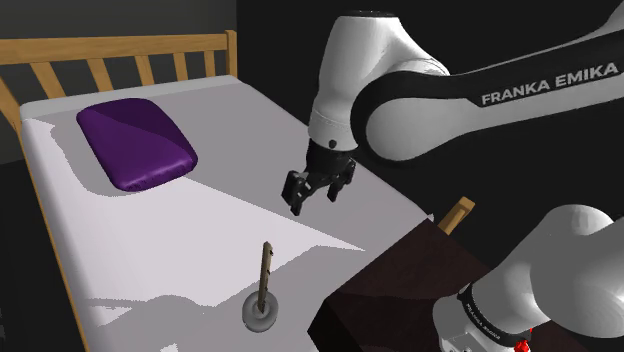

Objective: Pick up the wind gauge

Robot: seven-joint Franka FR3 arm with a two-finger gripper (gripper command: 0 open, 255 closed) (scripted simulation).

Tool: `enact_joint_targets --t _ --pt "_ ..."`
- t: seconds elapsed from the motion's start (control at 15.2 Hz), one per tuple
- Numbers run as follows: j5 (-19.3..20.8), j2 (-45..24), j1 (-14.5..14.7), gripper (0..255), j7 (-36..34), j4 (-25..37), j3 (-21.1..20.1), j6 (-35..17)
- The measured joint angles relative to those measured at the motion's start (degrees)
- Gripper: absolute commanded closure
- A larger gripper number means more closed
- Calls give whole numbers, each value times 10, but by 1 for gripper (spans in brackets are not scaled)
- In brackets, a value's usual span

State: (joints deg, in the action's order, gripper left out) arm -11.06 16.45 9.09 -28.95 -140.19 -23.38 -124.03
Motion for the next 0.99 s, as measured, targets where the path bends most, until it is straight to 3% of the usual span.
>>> enact_joint_targets --t 0.53,0.99 --pt "64 -168 19 0 -104 66 -62 -90" --pt "100 -225 26 0 -133 65 -63 -142"
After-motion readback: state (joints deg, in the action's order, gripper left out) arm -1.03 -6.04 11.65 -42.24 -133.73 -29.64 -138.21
